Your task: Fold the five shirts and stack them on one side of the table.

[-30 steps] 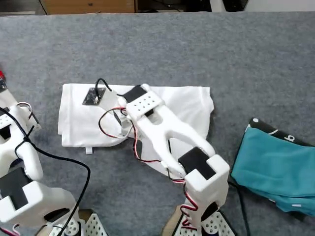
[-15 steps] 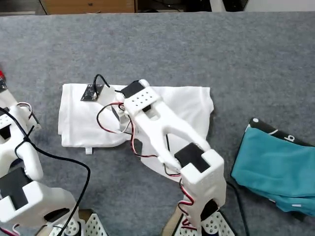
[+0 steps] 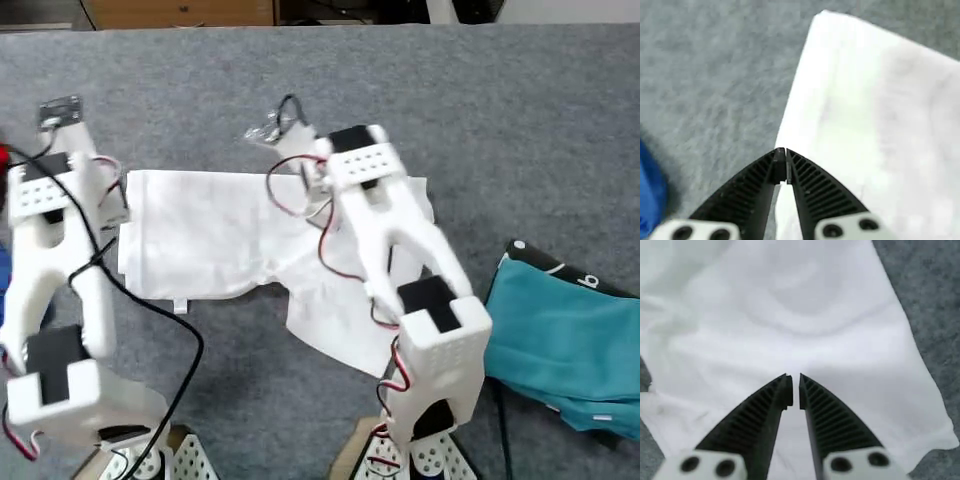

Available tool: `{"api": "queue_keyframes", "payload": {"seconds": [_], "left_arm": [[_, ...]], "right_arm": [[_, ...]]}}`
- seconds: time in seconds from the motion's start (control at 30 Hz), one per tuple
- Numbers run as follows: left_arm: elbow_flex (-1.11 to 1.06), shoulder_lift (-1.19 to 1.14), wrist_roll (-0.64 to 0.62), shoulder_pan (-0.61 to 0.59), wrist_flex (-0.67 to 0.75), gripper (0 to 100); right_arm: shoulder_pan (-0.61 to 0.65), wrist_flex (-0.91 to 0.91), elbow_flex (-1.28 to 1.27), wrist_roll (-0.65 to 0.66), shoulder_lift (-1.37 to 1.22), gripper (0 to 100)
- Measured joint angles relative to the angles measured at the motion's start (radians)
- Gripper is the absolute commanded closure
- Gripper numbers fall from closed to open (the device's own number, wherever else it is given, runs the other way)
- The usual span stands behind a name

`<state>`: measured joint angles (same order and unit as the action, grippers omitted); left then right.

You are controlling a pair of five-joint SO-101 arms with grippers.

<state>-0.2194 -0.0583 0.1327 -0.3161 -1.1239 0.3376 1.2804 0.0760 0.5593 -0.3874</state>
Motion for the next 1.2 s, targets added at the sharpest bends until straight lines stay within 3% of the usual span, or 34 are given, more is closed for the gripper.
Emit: {"api": "queue_keyframes", "payload": {"seconds": [0.23, 0.57, 1.07, 1.2], "left_arm": [[0.210, -0.290, -0.003, 0.037, -0.026, 98], [0.563, -0.606, -0.041, 0.037, -0.048, 98], [0.764, -0.686, -0.114, 0.038, -0.023, 98], [0.870, -0.687, -0.114, -0.014, -0.140, 98]], "right_arm": [[-0.084, -0.034, 0.000, 0.000, -0.023, 95.7], [-0.104, -0.071, 0.000, 0.000, -0.040, 95.7], [-0.124, -0.068, 0.000, 0.002, -0.040, 95.5], [-0.031, -0.008, 0.052, 0.029, -0.041, 95.4]]}}
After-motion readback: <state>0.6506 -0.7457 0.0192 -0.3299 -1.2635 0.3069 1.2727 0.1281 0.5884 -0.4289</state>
